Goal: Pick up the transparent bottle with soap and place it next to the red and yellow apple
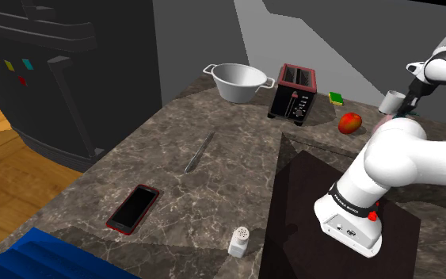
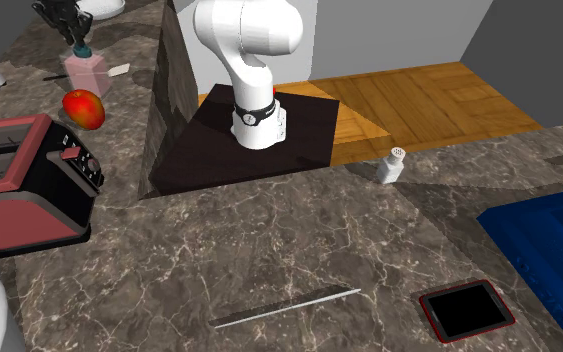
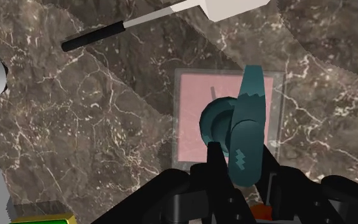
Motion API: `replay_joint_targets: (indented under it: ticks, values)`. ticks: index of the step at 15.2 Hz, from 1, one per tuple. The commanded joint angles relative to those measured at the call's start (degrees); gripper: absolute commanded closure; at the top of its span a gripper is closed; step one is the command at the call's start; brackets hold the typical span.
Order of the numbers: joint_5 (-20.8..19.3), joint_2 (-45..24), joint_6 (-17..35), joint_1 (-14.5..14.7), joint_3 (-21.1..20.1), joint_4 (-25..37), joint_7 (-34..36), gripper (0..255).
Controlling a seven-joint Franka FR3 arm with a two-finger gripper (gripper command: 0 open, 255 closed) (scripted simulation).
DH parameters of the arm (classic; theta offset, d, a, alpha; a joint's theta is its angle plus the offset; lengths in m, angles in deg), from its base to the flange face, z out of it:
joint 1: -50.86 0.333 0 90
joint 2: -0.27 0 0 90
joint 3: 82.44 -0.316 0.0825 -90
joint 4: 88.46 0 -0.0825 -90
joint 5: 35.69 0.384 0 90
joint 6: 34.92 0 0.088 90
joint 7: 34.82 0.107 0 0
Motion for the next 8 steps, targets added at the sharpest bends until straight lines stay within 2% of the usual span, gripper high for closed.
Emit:
replay_joint_targets:
  ticks: [1,8]
  values:
    - [-0.35,0.09,0.11,-0.2,0.83,-0.47,0.11,255]
    - [-0.12,-0.27,0.44,-0.33,0.89,-0.49,0.03,255]
